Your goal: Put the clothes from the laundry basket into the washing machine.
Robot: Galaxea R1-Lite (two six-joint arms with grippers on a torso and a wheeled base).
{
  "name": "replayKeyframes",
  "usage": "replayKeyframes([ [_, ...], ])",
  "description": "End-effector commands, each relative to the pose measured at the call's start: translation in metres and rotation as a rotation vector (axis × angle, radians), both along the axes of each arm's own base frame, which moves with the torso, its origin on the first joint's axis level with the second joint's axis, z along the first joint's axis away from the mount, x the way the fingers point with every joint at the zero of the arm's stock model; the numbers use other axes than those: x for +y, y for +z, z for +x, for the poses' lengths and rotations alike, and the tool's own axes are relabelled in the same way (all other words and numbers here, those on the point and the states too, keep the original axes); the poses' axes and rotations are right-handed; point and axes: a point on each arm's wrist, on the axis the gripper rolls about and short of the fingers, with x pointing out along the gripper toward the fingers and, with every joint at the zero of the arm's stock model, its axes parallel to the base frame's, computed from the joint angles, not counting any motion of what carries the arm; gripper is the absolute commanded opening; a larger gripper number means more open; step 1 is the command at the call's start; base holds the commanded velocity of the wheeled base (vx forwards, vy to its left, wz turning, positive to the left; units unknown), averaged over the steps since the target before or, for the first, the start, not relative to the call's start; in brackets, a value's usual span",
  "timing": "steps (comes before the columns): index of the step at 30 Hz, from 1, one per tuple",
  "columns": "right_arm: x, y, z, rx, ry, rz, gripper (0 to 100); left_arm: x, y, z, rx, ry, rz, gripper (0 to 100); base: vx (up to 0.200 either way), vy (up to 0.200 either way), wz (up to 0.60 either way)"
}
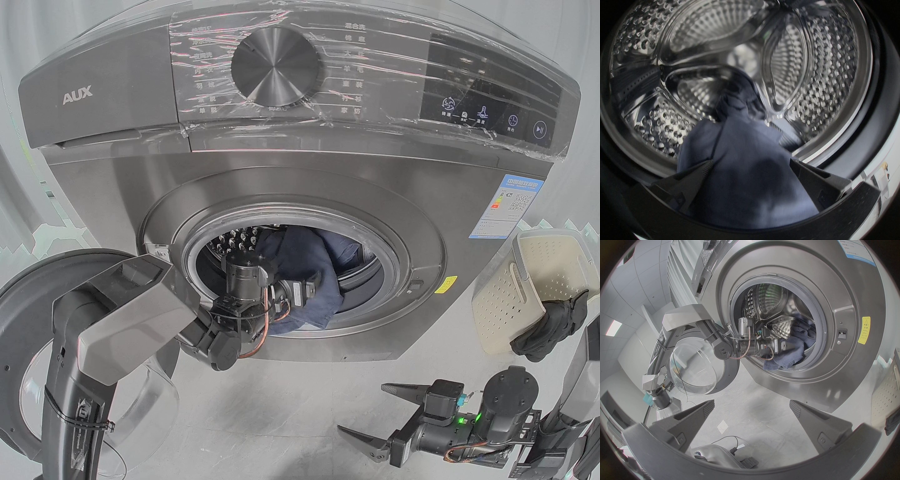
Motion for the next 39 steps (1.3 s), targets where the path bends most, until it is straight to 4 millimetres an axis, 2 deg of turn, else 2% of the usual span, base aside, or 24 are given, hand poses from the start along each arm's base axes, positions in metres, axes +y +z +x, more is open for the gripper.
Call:
replayKeyframes([
  [1, 0.0, -0.001, -0.001, 0.003, 0.001, -0.002, 100, 0.002, -0.011, -0.011, 0.061, -0.014, 0.049, 100, 0.0, 0.0, 0.0],
  [8, 0.002, -0.002, -0.001, 0.007, 0.007, -0.004, 100, -0.001, -0.032, -0.012, 0.089, -0.03, 0.098, 100, 0.0, 0.0, 0.0],
  [9, 0.002, -0.002, -0.002, 0.007, 0.009, -0.004, 100, -0.003, -0.035, -0.013, 0.092, -0.035, 0.1, 0, 0.0, 0.0, 0.0],
  [16, 0.002, -0.002, -0.002, 0.007, 0.009, -0.004, 100, -0.01, -0.035, -0.014, 0.088, -0.059, 0.089, 0, 0.0, 0.0, 0.0],
  [19, 0.002, -0.002, -0.001, 0.007, 0.009, -0.004, 100, -0.012, -0.025, -0.01, 0.052, -0.056, 0.061, 0, 0.0, 0.0, 0.0],
  [26, 0.002, -0.002, -0.002, 0.007, 0.01, -0.004, 100, -0.022, 0.024, 0.022, -0.173, 0.004, -0.126, 0, 0.0, 0.0, 0.0],
  [28, 0.002, -0.002, -0.002, 0.007, 0.01, -0.004, 100, -0.024, 0.031, 0.028, -0.21, 0.023, -0.16, 0, 0.0, 0.0, 0.0],
  [39, 0.003, -0.002, -0.003, 0.008, 0.015, -0.006, 100, -0.016, 0.033, 0.057, -0.301, 0.101, -0.203, 0, 0.0, 0.0, 0.0],
])
